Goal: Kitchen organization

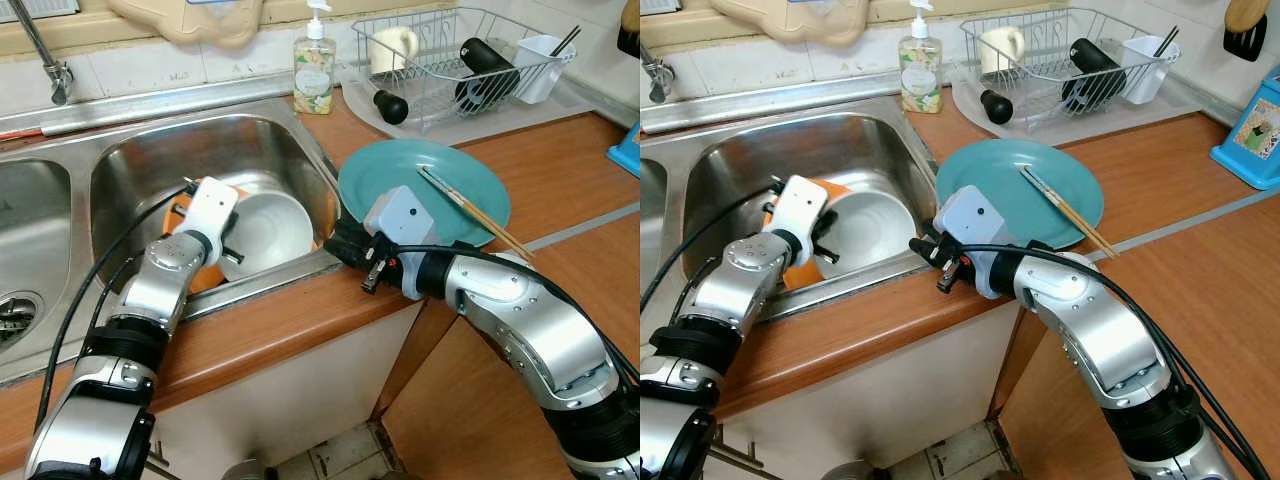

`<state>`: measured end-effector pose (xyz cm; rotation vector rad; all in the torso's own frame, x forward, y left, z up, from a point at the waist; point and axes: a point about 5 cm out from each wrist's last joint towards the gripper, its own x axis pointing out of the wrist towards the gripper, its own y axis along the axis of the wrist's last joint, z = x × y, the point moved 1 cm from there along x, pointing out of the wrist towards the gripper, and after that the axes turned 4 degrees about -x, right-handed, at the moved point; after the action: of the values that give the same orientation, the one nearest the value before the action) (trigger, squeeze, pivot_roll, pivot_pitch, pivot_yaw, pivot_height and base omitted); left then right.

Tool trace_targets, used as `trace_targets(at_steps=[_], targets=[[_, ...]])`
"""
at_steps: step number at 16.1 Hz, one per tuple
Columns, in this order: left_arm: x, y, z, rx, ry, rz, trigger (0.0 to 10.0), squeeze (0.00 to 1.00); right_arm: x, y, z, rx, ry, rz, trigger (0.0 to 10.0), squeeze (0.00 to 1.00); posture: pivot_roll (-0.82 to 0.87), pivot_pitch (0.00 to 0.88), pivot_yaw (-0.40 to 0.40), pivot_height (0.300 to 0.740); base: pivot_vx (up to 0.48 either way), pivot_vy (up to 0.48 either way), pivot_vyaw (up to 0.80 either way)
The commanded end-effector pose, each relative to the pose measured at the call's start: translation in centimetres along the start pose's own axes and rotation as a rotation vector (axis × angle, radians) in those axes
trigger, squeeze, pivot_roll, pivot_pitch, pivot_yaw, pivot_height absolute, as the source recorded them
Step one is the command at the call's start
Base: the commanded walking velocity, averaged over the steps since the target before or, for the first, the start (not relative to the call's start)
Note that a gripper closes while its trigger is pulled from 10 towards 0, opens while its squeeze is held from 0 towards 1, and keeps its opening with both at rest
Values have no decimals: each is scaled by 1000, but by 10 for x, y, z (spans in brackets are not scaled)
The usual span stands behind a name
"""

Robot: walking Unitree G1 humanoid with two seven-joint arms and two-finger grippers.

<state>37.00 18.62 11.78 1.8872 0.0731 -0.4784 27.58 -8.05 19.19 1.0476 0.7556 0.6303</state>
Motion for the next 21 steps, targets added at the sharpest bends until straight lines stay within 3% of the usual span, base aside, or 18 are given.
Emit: trace_targets(at_steps=[1,10,11,12,13,21], targets=[[2,7,0,16,-13,3,10000,0,-2,-4,-1,-2,4,-28,10000,0,-162,0,44,740,0,0,0],[3,-1,9,30,-93,-52,10000,0,-2,-8,-2,-16,10,-49,10000,0,-163,0,41,740,0,0,0],[3,-2,10,29,-105,-57,10000,208,-2,-8,-2,-18,13,-51,10000,0,-162,0,40,740,0,0,0],[2,-3,12,29,-114,-63,10000,914,-2,-9,-2,-22,16,-53,10000,0,-162,0,40,740,0,0,0],[2,-4,12,30,-119,-66,10000,1000,-1,-9,-2,-24,17,-54,10000,0,-161,0,39,740,0,0,0],[-2,-3,10,20,-101,-35,10000,1000,-2,-11,-2,-33,11,-66,10000,0,-165,0,44,740,0,0,0]])
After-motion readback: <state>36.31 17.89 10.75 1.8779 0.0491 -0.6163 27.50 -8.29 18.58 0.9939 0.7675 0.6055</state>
